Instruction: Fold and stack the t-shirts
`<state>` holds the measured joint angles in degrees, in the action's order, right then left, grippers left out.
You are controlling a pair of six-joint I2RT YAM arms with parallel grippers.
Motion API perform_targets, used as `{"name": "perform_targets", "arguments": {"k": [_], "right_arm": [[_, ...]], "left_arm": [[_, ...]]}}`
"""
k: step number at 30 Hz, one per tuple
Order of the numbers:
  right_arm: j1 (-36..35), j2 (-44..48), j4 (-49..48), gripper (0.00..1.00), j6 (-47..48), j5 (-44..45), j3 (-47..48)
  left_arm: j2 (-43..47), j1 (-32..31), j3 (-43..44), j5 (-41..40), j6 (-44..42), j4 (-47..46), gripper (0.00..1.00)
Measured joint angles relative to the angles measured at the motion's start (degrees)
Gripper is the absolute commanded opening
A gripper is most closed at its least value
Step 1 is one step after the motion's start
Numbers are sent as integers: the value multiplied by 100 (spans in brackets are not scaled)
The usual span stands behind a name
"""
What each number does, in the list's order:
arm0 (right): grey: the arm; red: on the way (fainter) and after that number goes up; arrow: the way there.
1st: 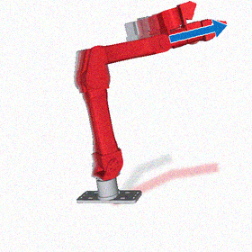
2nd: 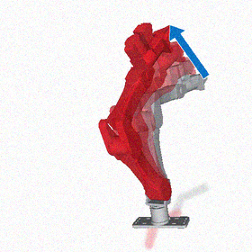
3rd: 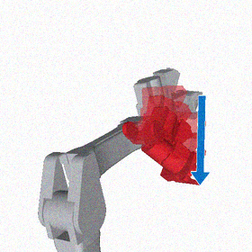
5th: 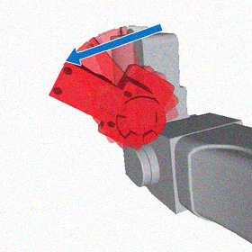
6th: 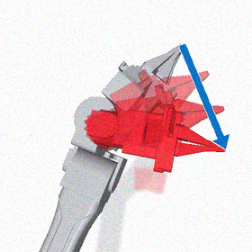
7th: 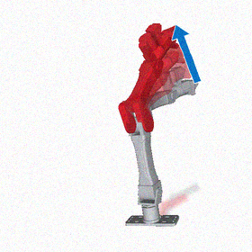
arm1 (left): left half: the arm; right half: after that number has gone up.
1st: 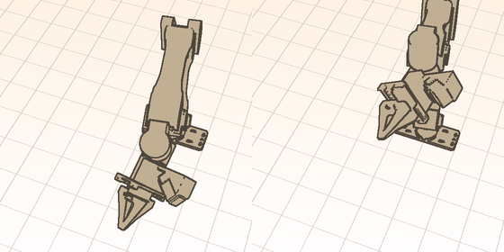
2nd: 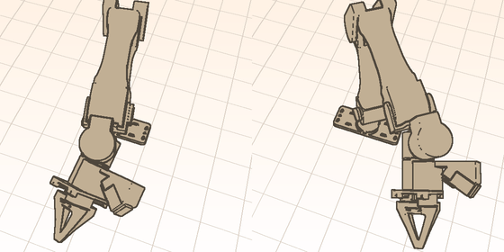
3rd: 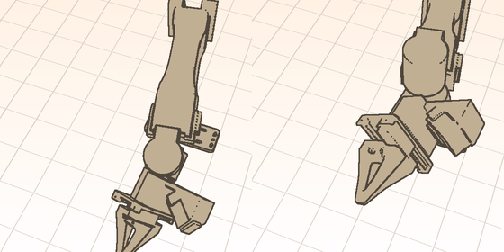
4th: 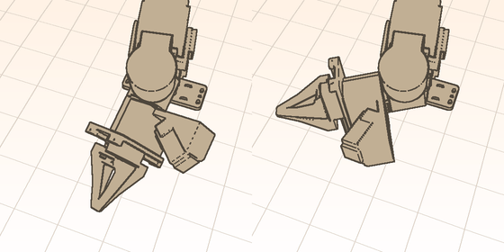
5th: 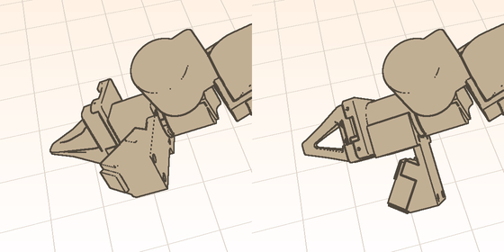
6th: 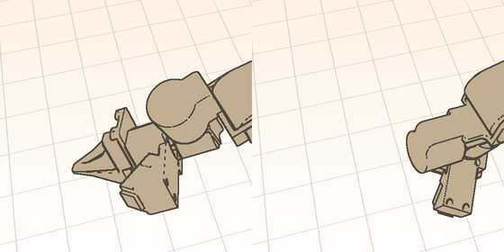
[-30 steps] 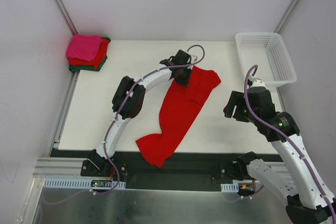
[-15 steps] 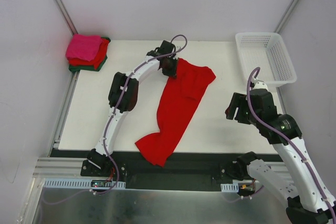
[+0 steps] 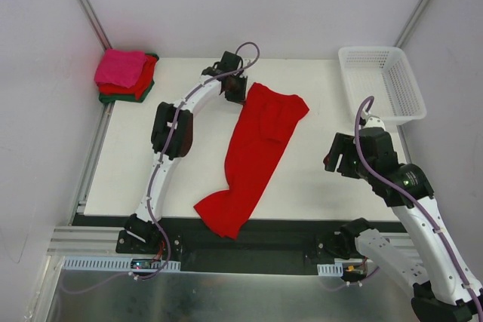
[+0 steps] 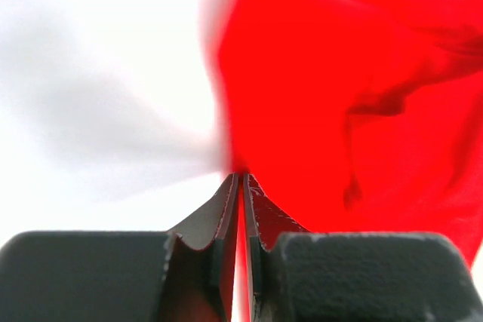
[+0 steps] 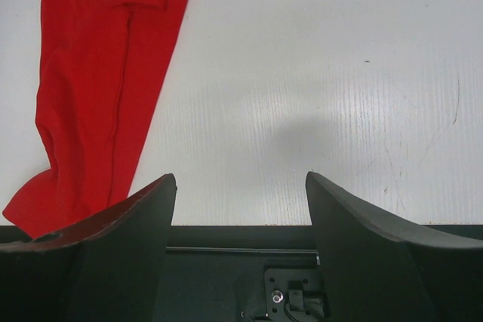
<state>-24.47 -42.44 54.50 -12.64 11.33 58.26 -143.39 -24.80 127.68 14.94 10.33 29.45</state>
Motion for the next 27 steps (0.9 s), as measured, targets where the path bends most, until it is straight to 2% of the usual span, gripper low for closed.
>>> {"name": "perform_targets", "arguments": {"k": [5,11,20,27], "right_arm": [[0,0,24,73,-4,0,0],[0,-52,22,73,-26,-20,0],[0,-223,-28,74,-44,-107,-66],[0,-280,-61,74,-46,-127,-98]], "left_arm": [[2,398,-7,35,9,2,0],[138,557,-208,153,7,13,0],[1357,155,-940,415,2,-168,0],[1611,-459,-1045,404,-81,-520,0]]}}
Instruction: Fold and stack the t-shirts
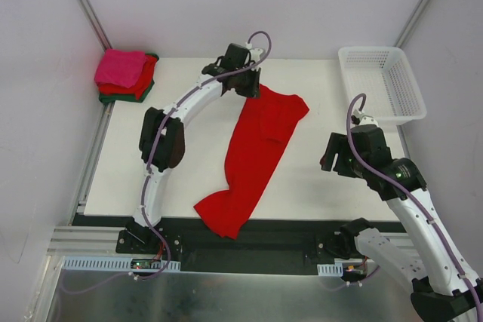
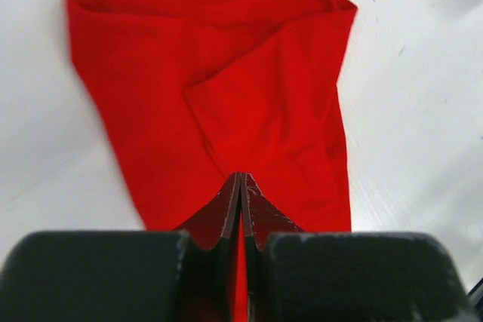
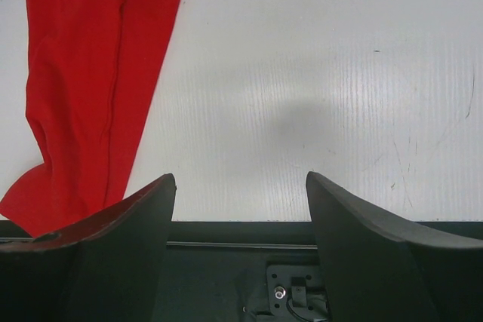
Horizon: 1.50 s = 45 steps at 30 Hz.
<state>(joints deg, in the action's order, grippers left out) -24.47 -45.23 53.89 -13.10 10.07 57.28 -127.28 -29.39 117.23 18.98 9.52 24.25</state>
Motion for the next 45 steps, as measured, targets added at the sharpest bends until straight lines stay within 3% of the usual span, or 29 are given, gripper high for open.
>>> {"name": "perform_targets", "arguments": {"k": [9,19,33,45], "right_arm": [[0,7,-4,74,2,11,-2],[0,24,0,74,2,26,-74],[0,50,13,75,0,111,-76],[0,114,42,75,-7,129,-96]], "left_arm": [[-680,-566,-42,-17,-83,2,0],[-1060,-575,-42,-284,-142,22,0],[-1449,-280,450,-275,-79,225,3],[-1687,431,887,-125,138,575,2]]}}
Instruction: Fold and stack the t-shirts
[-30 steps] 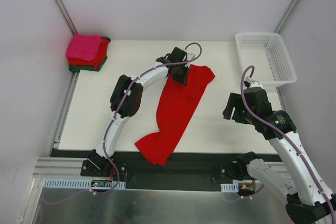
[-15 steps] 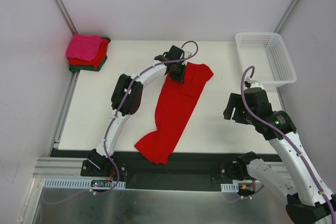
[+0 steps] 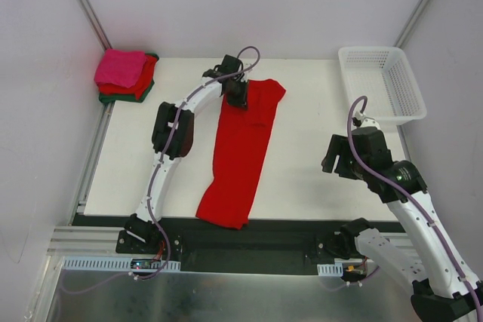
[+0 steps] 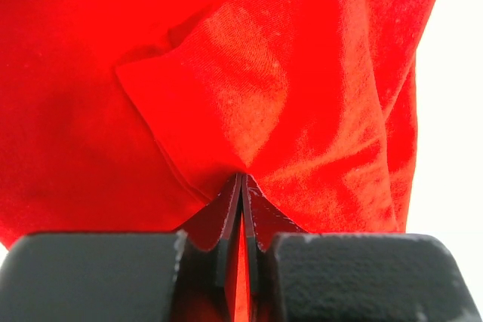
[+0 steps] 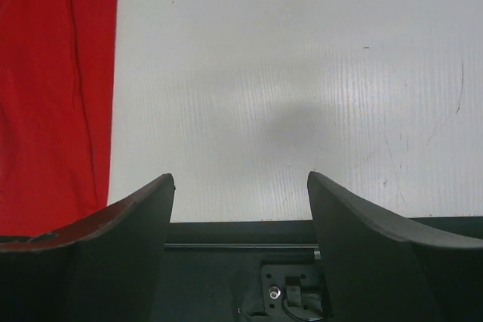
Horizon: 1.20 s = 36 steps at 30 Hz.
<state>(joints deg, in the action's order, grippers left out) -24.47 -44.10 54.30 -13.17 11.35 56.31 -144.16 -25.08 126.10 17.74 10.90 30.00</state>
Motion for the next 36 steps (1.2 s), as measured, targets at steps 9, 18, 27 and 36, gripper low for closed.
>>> {"name": "perform_targets", "arguments": {"k": [9,18,27,36], "right_arm": [[0,24,2,75,-13,2,0],[0,24,2,76,-15,2,0],[0,24,4,76,-15,0,0],[0,24,4,76,-15,0,-13]], "left_arm": [[-72,463,160,7,50,221,2],[-125,787,269,46,199,363,2],[-192,1145,378,188,354,518,1],[-275,1357,505,450,492,629,0]]}}
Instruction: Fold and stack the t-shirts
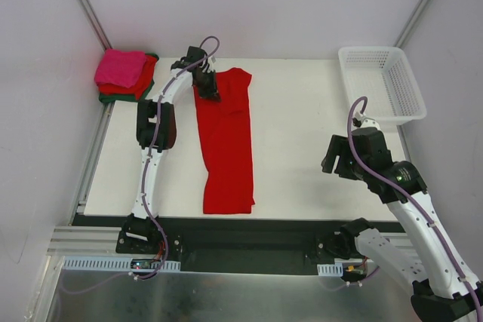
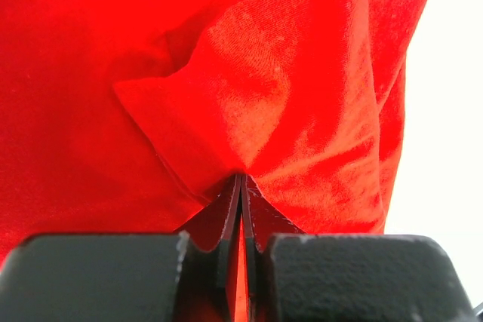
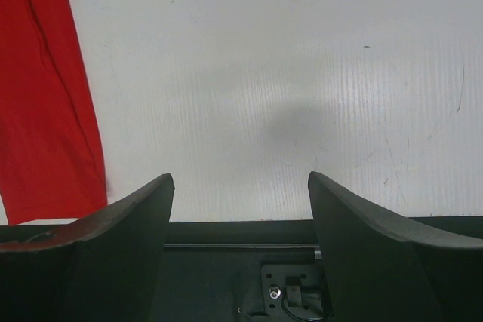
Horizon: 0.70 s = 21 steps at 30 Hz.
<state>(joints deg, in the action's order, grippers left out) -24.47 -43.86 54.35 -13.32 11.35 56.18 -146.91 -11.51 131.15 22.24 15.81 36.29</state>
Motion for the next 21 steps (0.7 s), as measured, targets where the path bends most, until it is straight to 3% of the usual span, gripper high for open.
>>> {"name": "perform_targets", "arguments": {"k": [2,5,10,13,16,19,20,21], "right_arm": [[0,0,-4,76,0,0,-37],[0,-2,-4,76,0,-2,-116],[0,-2,-11,76,-2,-7,-175],[0,-2,-35,76,-2,-24,-229],[0,-24,-125,76,-9,-87,-343],[0,-120,-223,76,-17,-212,-450],[0,-177,-238,76,-17,-267,-470],[0,-232,-275,76,-17,-308,-494]], "left_arm": [[-9,-7,50,87,2,13,0],[-9,-28,144,118,-9,50,12],[42,-160,492,129,-15,-7,50],[343,-278,501,133,11,-48,59],[922,-433,223,129,35,-166,60],[1668,-627,-417,79,26,-380,53],[1930,-726,-680,22,11,-470,46],[2076,-800,-822,-31,4,-507,23]]}}
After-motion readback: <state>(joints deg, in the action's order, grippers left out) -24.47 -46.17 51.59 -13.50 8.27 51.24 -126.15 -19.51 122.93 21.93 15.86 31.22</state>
